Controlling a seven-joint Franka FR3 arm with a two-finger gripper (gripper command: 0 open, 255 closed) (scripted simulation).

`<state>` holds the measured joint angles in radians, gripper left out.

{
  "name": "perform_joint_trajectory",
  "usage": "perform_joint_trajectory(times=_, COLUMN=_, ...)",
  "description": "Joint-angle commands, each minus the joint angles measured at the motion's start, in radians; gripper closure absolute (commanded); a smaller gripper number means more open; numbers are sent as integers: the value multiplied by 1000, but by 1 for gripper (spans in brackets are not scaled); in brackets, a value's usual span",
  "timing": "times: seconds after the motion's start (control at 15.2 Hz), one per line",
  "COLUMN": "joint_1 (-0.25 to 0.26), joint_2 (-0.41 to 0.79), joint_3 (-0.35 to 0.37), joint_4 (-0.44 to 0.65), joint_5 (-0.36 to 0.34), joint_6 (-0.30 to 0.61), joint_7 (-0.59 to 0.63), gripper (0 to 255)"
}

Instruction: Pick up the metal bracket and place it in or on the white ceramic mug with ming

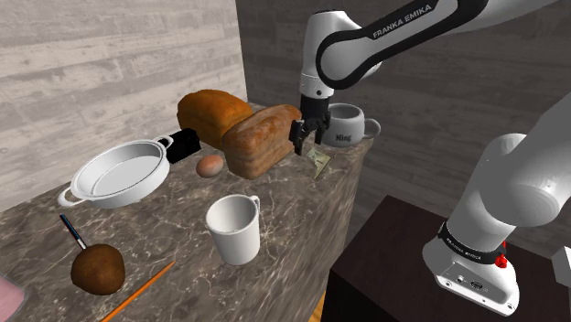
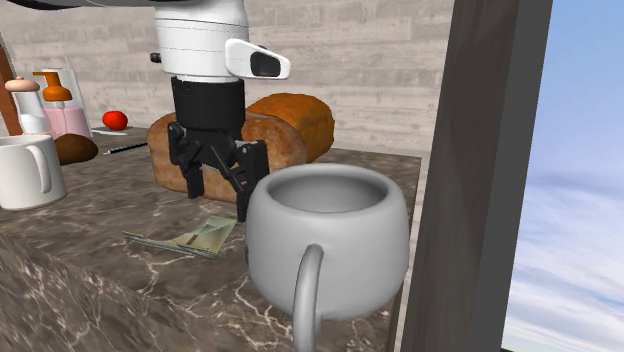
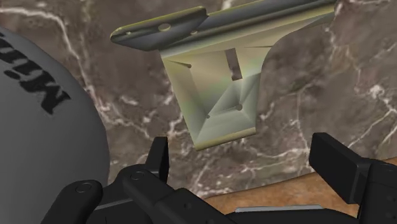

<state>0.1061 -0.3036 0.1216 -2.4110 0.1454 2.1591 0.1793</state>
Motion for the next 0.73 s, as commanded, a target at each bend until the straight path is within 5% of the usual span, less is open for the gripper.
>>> perform_joint_trajectory(times=0.0, joint_1=-7, joint_2=15, joint_3=-6, joint_4=-30, joint_5=0, joint_6=21, joint_7=-3, gripper=0)
perform_joint_trajectory(times=0.46, joint_1=-9, joint_2=15, joint_3=-4, joint_4=-30, joint_5=1, joint_6=21, joint_7=-4, gripper=0)
perform_joint_trajectory(times=0.53, joint_1=-9, joint_2=23, joint_3=-3, joint_4=-28, joint_5=1, joint_6=28, joint_7=-3, gripper=255)
perform_joint_trajectory(times=0.66, joint_1=-9, joint_2=22, joint_3=-4, joint_4=-28, joint_5=0, joint_6=26, joint_7=-4, gripper=255)
